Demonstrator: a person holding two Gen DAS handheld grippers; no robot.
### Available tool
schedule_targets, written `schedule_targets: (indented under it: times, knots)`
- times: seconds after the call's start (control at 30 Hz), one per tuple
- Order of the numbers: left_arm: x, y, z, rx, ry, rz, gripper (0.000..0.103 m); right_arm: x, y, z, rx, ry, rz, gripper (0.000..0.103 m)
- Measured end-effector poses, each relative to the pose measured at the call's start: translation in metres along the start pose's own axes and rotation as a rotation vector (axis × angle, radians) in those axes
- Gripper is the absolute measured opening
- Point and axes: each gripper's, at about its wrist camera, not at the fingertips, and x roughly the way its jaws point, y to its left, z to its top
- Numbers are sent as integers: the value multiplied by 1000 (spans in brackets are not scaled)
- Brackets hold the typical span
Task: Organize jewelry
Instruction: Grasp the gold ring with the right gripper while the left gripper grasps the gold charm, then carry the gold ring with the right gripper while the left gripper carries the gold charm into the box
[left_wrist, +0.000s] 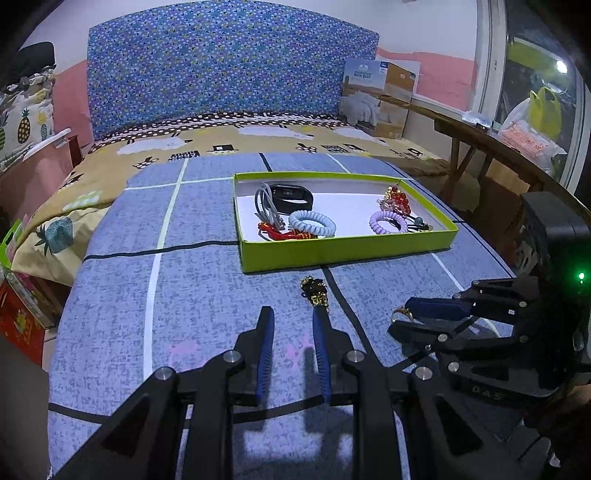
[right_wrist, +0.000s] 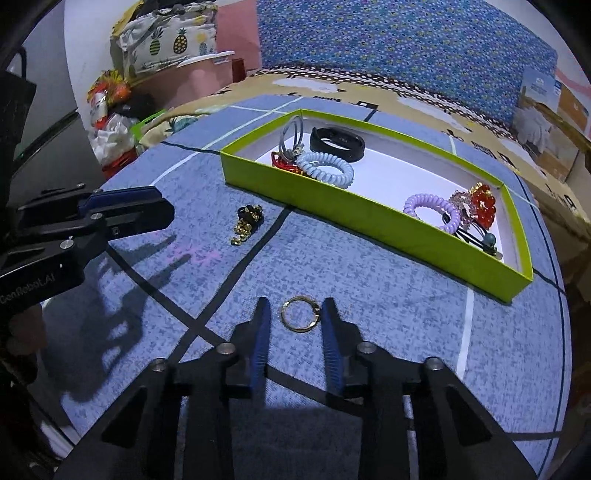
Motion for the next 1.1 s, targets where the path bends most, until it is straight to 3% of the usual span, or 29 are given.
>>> schedule_targets:
  times: [0.37,0.7,1.1]
  knots:
    - [12,-6,8,18,12,-25,22,-10,-7,-1,19,-28,-4,23]
    - [42,-11,16,-6,89,-56,26,-22,-23,-2,76,-58,-18,23]
    - [65,-30,21,54,149,5,25,-25,-34,-4,103,-68,-21,23]
